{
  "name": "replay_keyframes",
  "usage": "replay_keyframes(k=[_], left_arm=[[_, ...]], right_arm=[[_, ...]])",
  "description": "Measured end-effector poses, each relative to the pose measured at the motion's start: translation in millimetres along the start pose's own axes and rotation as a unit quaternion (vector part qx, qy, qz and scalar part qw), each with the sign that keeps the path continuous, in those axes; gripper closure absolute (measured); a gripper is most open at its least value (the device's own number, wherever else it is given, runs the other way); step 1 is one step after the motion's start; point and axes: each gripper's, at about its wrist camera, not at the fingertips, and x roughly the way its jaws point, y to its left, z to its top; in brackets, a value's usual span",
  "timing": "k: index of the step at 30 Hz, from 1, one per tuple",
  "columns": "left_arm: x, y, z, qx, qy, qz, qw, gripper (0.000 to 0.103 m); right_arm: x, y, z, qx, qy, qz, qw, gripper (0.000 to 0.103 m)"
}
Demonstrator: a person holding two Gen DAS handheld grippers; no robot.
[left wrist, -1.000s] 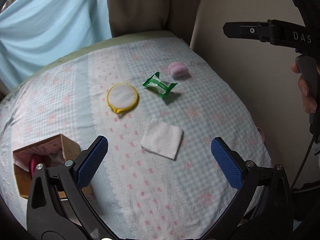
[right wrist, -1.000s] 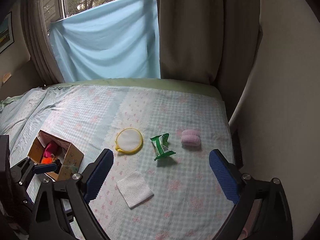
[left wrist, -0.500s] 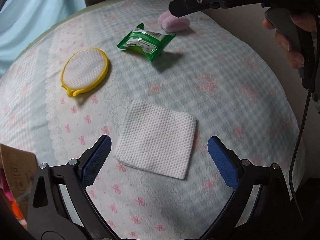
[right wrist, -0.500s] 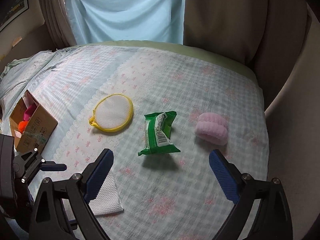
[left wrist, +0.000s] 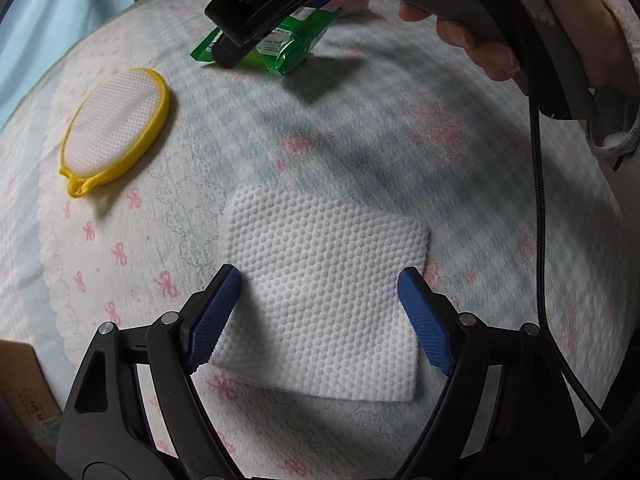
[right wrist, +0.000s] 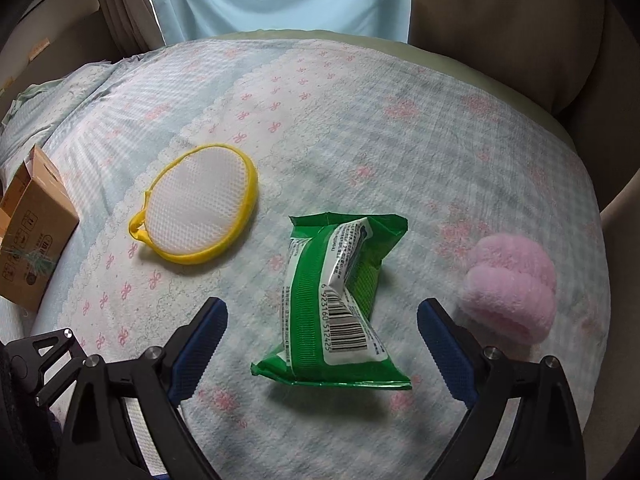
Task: Organize soft objects
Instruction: 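Grasp the white square cloth with the left tool while the right tool grasps the green wipes packet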
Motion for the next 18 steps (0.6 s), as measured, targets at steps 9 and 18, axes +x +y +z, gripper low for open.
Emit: replay_keyframes(k=[9,18], left_arm=[[-7,12,1,-0.021,0.002,0.003,0.9998,0.055],[-16,15,2,-0.034,0.001,-0.016,0.9993,0.090]], right_arm=[[30,7,5,-0.016,0.020,-0.033,0.999,0.054],[25,5,5,-0.001,0.011,-0.049,0.999,0.066]])
